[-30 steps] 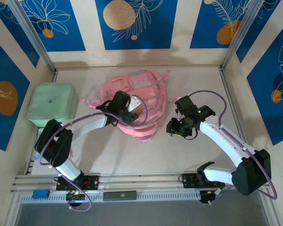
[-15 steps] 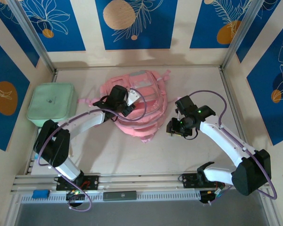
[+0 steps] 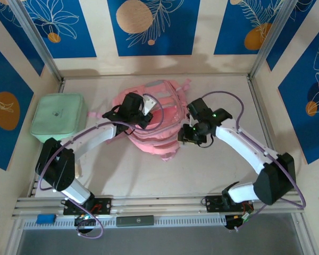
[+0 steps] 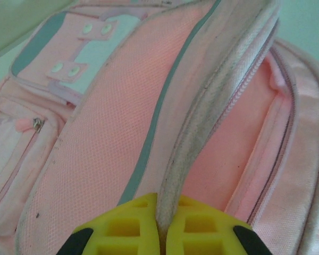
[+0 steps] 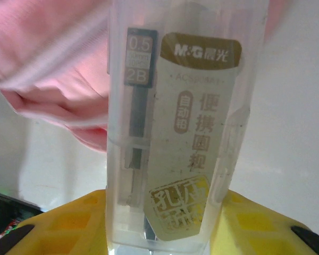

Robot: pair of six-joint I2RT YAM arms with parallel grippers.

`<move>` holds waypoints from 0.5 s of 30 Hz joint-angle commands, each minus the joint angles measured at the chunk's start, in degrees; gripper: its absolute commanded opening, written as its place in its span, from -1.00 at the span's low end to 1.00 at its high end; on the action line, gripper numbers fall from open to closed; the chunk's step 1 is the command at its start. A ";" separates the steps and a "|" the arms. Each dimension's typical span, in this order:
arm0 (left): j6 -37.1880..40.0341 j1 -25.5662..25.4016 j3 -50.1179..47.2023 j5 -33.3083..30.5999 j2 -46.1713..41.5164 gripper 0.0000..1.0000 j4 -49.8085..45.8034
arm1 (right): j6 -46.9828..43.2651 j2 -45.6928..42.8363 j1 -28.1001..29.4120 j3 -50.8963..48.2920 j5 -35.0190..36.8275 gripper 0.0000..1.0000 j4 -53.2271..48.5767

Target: Pack the student bag

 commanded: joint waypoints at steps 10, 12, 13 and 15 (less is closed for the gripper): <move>-16.90 -6.66 2.45 -6.94 -4.73 -1.00 2.07 | 2.32 16.30 -0.96 16.11 -3.84 -0.17 3.96; -17.99 -6.73 1.89 -7.68 -5.09 -1.00 2.76 | 3.55 18.00 -1.06 16.29 -4.22 -0.12 5.33; -18.61 -6.71 1.93 -8.01 -5.03 -1.00 2.49 | 3.94 18.74 -1.15 16.53 -4.41 -0.10 5.59; -19.23 -6.71 2.19 -7.74 -4.77 -1.00 2.37 | 4.67 19.98 -1.09 17.31 -4.53 -0.01 5.51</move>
